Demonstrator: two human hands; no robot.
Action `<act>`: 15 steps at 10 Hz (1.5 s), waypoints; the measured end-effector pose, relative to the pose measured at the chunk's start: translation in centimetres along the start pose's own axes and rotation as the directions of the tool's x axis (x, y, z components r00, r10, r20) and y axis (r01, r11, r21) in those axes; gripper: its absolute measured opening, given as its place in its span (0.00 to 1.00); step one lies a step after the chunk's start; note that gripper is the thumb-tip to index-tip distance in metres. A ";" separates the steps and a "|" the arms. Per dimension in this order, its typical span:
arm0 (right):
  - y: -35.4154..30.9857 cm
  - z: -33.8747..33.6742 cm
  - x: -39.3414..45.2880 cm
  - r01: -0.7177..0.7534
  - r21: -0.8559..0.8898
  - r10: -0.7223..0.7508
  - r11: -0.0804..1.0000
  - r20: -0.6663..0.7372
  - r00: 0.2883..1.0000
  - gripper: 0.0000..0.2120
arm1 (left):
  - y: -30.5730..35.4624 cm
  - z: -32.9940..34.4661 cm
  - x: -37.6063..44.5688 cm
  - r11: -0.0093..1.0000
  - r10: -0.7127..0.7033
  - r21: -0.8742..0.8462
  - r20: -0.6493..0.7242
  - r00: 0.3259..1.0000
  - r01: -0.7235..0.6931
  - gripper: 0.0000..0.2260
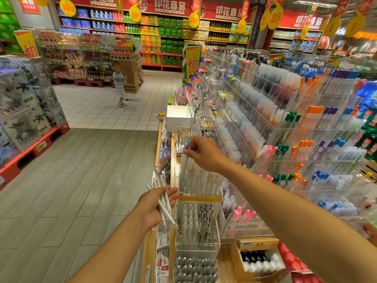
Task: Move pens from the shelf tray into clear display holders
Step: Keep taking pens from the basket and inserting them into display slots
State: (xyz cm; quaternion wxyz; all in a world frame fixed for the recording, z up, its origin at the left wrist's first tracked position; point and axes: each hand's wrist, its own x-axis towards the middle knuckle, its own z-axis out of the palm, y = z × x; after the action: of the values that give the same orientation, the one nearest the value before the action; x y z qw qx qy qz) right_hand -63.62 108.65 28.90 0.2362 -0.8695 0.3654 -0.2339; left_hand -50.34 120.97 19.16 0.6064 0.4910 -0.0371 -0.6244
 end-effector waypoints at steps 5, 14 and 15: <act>-0.3 -0.6 0.5 0.035 -0.142 -0.025 0.989 0.073 0.997 0.04 | 0.0 0.1 -0.1 1.000 -0.001 0.019 -0.002 1.000 0.001 0.11; 0.1 0.4 -2.2 0.017 -0.002 -0.017 1.000 0.212 0.977 0.14 | -0.8 1.9 -1.4 0.994 0.089 0.033 0.264 0.960 -0.101 0.11; 0.2 -0.1 -2.7 -0.115 0.275 0.040 0.955 0.264 0.964 0.10 | -1.0 2.4 -1.9 0.994 0.101 0.014 0.305 0.947 -0.110 0.11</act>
State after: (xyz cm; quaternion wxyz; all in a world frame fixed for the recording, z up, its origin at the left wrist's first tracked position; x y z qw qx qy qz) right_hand -65.52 110.49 28.23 0.4144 -0.8335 0.3280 -0.1609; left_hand -53.03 121.42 20.81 0.6183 0.3956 -0.1657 -0.6586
